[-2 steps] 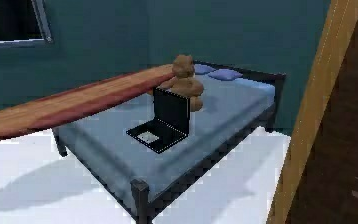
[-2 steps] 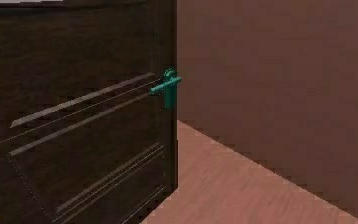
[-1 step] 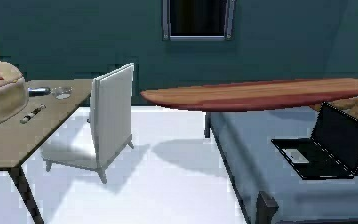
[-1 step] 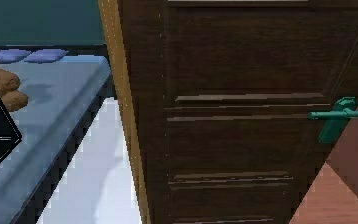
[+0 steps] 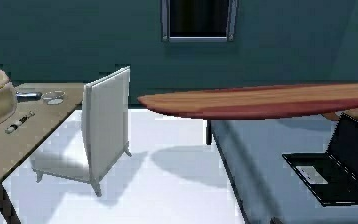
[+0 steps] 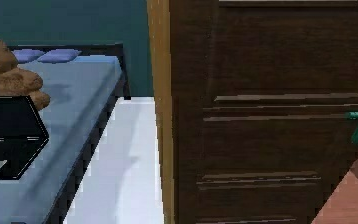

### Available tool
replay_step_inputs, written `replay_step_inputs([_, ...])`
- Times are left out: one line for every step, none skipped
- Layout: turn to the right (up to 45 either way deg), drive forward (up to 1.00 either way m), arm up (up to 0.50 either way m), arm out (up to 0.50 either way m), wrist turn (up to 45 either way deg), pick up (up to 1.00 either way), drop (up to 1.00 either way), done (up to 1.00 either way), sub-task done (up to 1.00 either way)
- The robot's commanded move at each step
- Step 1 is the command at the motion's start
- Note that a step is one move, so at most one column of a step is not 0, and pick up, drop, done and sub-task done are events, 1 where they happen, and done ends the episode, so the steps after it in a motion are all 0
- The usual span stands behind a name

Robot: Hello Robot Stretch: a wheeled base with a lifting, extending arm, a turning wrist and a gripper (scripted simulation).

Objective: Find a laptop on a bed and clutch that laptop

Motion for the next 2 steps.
replay_step_inputs([-42.0,0.0,0.0,0.0,0.0,0.0,0.0,0.0,0.0])
replay_step_inputs([45.0,0.0,0.0,0.0,0.0,0.0,0.0,0.0,0.0])
